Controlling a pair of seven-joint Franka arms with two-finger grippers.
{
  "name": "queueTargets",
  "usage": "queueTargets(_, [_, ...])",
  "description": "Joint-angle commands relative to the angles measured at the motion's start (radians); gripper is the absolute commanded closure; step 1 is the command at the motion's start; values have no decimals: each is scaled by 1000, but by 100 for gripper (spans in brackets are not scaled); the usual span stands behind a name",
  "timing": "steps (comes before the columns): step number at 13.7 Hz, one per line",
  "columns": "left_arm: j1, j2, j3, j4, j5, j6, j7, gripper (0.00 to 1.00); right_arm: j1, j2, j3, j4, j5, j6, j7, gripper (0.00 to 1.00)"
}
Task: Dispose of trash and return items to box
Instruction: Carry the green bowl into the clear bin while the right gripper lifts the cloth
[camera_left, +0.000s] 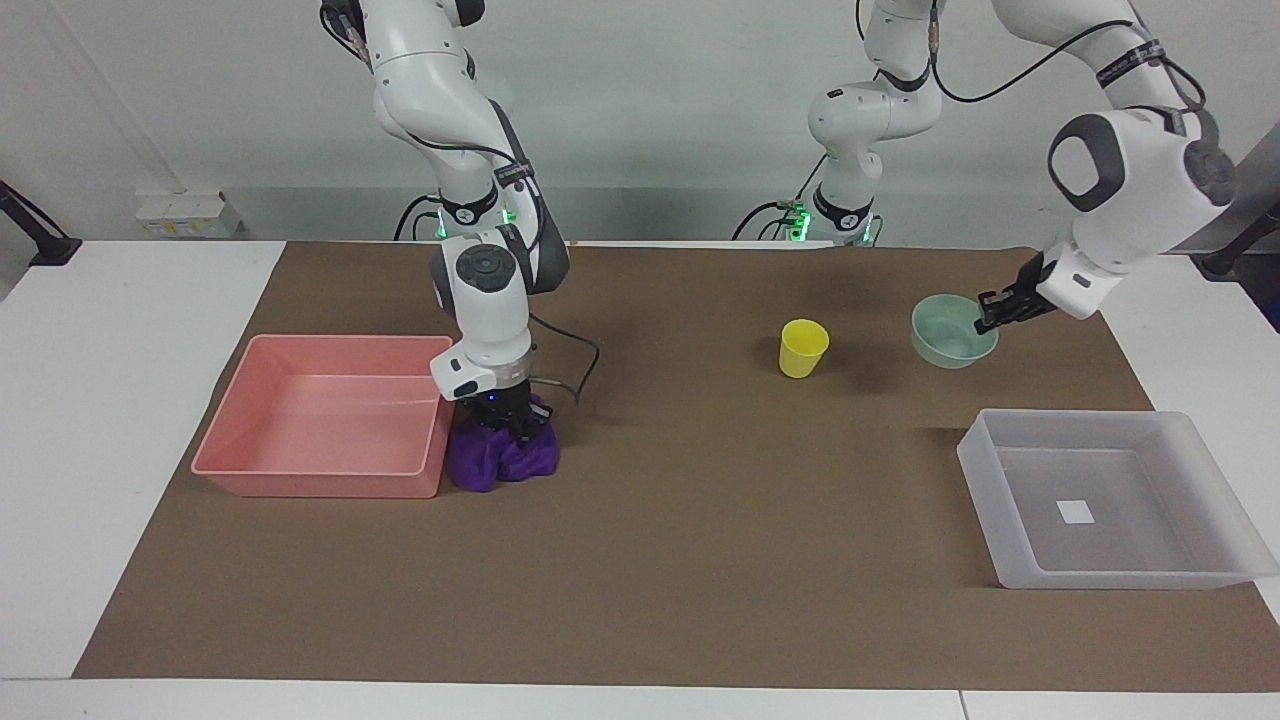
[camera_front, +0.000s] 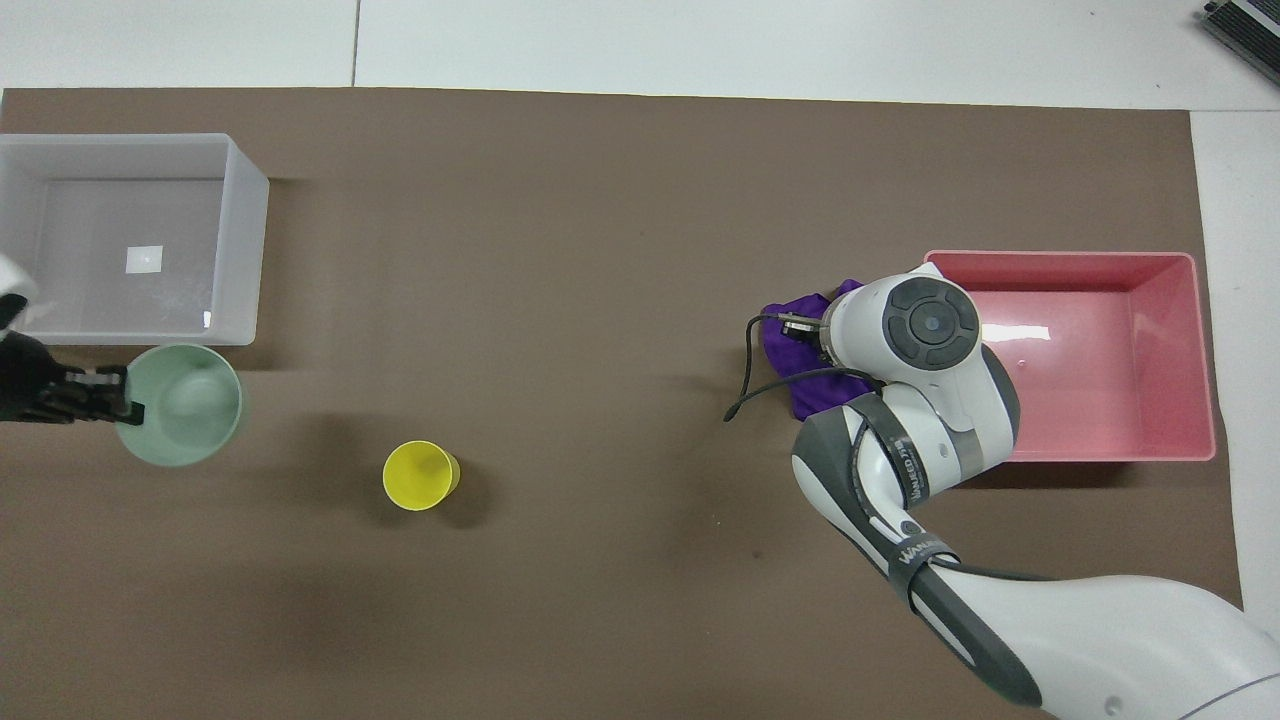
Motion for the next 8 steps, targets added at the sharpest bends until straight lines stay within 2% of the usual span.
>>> queueTargets(1, [63,208,-5,297,-3,-56,13,100,-15,-110,8,52,-21,-163,39,100])
queueTargets(2, [81,249,-5,335,-3,-44,13,100,-19,-151,8,52,-17,-197,37,100])
queueTargets(4, [107,338,-5,403,-3,92,13,100,-23,-242,2,52,-17,-296,28,100])
queueTargets(6, [114,403,-3,405,-2,262,13,100,-54,-322,-3,52,-15,-402,-8,100])
queueTargets(8, [126,473,-3,403,1,346,17,100,-90,-375,-3,51,-15,-482,-83,100])
